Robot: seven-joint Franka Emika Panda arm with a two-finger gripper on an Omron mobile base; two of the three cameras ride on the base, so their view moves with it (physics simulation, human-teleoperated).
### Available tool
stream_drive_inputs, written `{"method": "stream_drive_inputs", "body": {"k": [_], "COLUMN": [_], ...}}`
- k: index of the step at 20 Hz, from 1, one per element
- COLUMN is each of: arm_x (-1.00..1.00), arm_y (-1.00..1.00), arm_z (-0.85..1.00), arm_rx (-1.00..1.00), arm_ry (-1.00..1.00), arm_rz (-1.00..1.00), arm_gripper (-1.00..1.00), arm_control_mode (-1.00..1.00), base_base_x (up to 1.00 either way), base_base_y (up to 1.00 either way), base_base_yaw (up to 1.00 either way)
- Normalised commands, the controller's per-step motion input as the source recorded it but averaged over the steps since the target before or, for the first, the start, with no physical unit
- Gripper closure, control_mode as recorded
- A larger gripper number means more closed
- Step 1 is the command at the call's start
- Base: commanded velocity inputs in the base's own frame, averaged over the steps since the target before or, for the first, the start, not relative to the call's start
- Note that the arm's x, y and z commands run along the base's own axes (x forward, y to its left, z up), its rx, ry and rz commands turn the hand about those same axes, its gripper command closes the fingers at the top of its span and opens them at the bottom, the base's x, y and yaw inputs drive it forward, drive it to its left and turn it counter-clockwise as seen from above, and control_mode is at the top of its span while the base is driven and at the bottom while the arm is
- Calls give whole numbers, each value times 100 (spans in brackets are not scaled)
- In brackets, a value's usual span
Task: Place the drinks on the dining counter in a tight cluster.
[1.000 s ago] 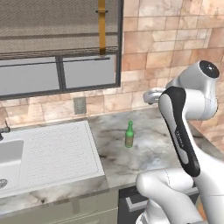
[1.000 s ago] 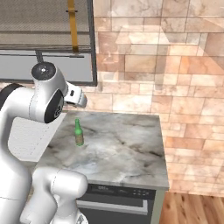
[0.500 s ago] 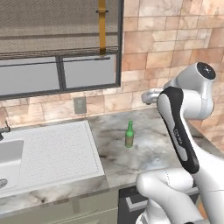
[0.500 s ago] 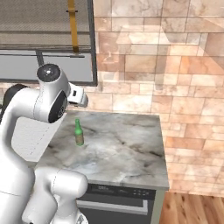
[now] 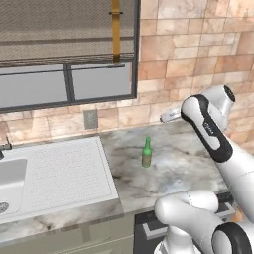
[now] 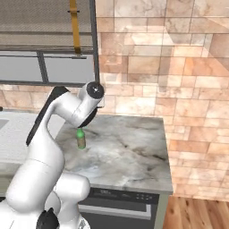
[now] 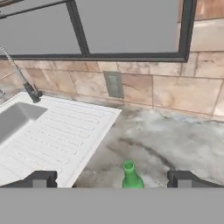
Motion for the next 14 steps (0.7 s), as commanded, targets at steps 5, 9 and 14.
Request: {"method": "stream_drive_inputs", "body": {"k": [5, 9, 14], "arm_x": [79, 53, 31], "arm_y": [-5, 0, 0], "arm_z": [-58, -39, -35], "arm_rx": [1, 0, 0], "arm_ry": [-8, -1, -13], "arm_rz": [43, 33, 20], "arm_gripper": [-100, -100, -100], "arm_control_mode": [-100, -100, -100], "base_base_x": [0, 0, 0], "base_base_y": [0, 0, 0], "base_base_yaw": [0, 0, 0]}}
